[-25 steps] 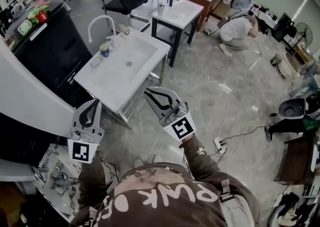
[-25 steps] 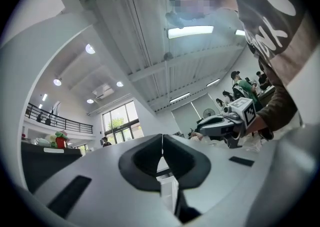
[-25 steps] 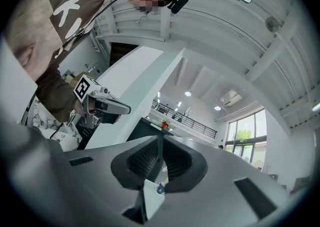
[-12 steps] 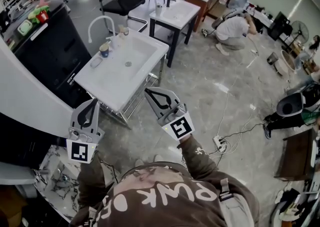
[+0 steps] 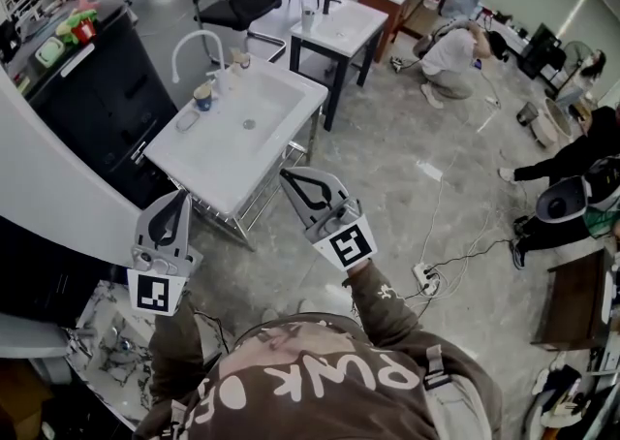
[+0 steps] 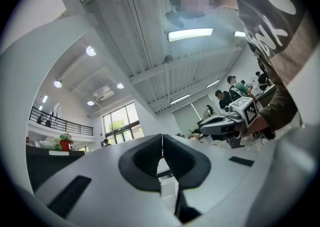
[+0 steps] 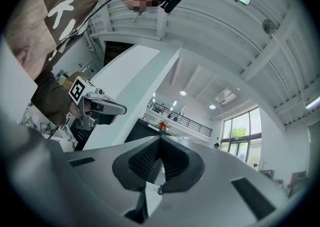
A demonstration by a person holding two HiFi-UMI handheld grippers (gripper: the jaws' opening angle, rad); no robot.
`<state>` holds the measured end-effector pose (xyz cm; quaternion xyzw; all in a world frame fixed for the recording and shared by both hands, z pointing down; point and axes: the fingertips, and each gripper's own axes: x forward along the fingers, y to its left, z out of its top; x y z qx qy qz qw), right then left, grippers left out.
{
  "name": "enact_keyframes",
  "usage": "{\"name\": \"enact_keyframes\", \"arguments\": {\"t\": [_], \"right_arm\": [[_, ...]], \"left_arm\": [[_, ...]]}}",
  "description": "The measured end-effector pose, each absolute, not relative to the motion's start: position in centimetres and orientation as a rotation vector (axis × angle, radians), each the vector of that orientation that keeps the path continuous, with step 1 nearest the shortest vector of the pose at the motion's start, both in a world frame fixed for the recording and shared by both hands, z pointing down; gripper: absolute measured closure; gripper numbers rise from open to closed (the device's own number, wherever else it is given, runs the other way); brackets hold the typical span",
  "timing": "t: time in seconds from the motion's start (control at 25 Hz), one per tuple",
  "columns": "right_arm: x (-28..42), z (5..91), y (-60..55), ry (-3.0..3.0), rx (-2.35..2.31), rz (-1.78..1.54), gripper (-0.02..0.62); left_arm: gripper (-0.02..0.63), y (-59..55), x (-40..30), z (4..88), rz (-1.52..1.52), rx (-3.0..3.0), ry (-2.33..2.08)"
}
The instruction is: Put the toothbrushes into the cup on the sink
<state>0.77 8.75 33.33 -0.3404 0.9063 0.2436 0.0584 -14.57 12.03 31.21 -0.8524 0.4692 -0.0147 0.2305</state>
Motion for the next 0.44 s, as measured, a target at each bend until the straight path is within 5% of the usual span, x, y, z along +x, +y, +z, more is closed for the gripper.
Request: {"name": "enact_keyframes", "arguments": {"t": [0.44], "right_arm": [[0.47, 33.25, 8.46, 2.749, -1.021, 0.735, 0.586]], "left_arm": [[0.597, 11.81, -14.90, 30.87, -0.015, -2.332, 1.302]]}}
